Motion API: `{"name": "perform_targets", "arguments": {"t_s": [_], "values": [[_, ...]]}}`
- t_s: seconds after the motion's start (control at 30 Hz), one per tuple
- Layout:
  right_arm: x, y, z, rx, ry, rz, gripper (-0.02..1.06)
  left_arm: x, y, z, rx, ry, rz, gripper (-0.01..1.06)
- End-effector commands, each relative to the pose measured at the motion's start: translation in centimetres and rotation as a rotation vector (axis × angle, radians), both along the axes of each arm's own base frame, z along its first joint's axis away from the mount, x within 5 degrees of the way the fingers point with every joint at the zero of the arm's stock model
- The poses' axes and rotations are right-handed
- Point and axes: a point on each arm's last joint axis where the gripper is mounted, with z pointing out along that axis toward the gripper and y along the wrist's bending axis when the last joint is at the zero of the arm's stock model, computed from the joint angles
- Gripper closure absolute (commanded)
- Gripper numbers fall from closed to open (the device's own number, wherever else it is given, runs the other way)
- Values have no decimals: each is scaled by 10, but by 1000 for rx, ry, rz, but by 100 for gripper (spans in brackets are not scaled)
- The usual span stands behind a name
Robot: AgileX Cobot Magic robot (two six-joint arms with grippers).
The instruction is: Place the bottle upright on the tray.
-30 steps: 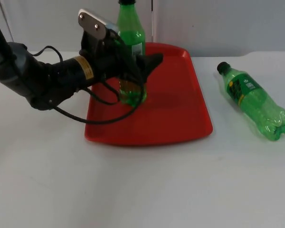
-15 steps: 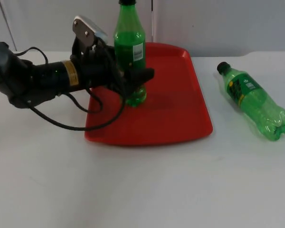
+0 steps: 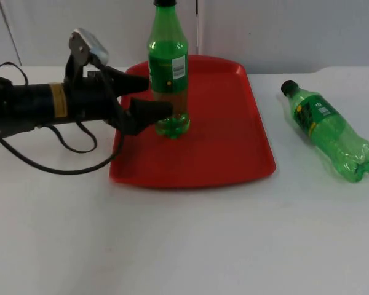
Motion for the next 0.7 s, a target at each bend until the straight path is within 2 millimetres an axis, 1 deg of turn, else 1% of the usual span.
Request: {"name": "perform_targets", "arguments": {"t_s": [0.0, 0.03, 0.07, 0.17, 0.2, 0.27, 0.37, 0.4, 0.43, 0.5, 0.53, 0.57, 0.67], "values": [[0, 0, 0, -6, -9, -5, -1, -10, 13, 1, -6, 1, -118, 19], [0, 0, 0, -6, -9, -5, -1, -10, 13, 1, -6, 1, -118, 19], [0, 0, 0, -6, -9, -5, -1, -12, 20, -2, 21, 5, -139, 19], [0, 0, 0, -6, -9, -5, -1, -19, 38, -5, 54, 138, -184, 19], [0, 0, 0, -6, -9, -5, -1, -19, 38, -5, 54, 138, -184, 19], [0, 0, 0, -6, -9, -5, -1, -24, 52, -7, 87, 218, -207, 19], [0, 0, 0, -6, -9, -5, -1, -25, 71, 3, 79, 319, -165, 19], [0, 0, 0, -6, -9, -5, -1, -25, 71, 3, 79, 319, -165, 19], [0, 0, 0, -6, -9, -5, -1, -24, 74, 9, 71, 330, -147, 19], [0, 0, 0, -6, -9, -5, -1, -21, 83, 37, 59, 325, -104, 19], [0, 0, 0, -6, -9, -5, -1, -21, 83, 37, 59, 325, -104, 19], [0, 0, 0, -6, -9, -5, -1, -20, 84, 49, 54, 322, -91, 19], [0, 0, 0, -6, -9, -5, -1, -21, 88, 97, 33, 311, -42, 19]]}}
